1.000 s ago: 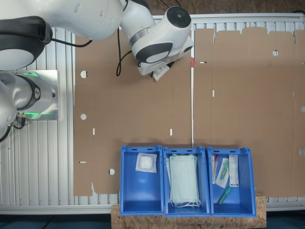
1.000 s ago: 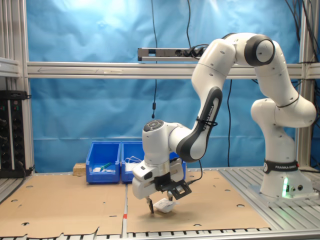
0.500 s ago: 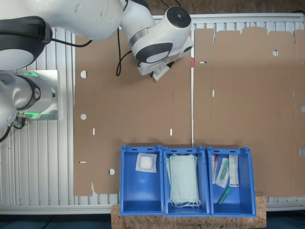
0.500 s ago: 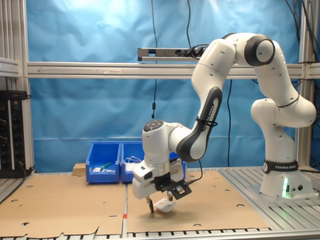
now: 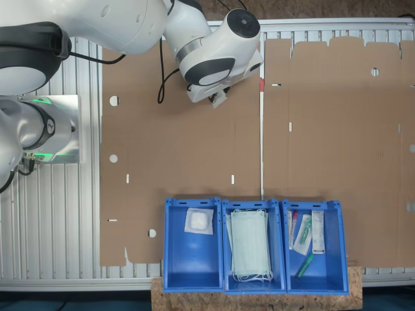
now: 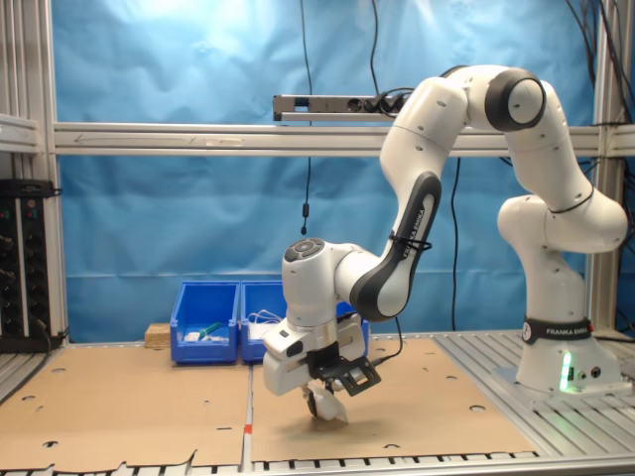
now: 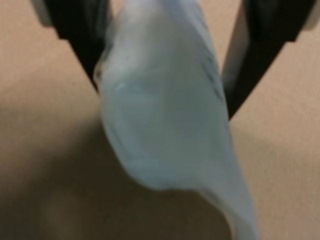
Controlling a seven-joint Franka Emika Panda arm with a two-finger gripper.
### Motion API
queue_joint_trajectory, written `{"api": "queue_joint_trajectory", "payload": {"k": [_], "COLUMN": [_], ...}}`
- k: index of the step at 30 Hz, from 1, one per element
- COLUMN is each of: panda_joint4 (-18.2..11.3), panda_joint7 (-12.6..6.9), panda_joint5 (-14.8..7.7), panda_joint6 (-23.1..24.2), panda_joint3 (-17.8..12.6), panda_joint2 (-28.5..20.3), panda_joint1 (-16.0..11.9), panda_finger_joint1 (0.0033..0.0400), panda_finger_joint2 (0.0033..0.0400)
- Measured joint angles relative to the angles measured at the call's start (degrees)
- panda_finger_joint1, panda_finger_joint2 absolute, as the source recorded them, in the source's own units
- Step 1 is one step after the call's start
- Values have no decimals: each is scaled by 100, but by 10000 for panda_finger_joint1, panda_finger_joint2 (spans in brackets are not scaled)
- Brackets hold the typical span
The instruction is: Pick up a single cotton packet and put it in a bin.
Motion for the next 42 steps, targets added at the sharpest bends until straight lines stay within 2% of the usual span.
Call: {"api": "queue_joint_trajectory", "payload": {"k": [1,2,7,8,13,14,29,35,42], "panda_joint4": [0,0,0,0,0,0,-10,-100,-195], "panda_joint7": [0,0,0,0,0,0,0,0,0], "panda_joint5": [0,0,0,0,0,0,0,0,0], "panda_joint6": [0,-2,-14,-20,-28,-28,-53,-86,-260], "panda_joint3": [0,0,0,0,0,0,0,0,-32], "panda_joint2": [0,0,0,-1,-2,-2,-35,-312,-916], "panda_joint1": [0,0,0,0,0,0,0,0,0], "panda_finger_joint1": [277,187,187,97,97,50,51,52,53], "panda_finger_joint2": [277,187,187,97,97,50,51,52,53]}}
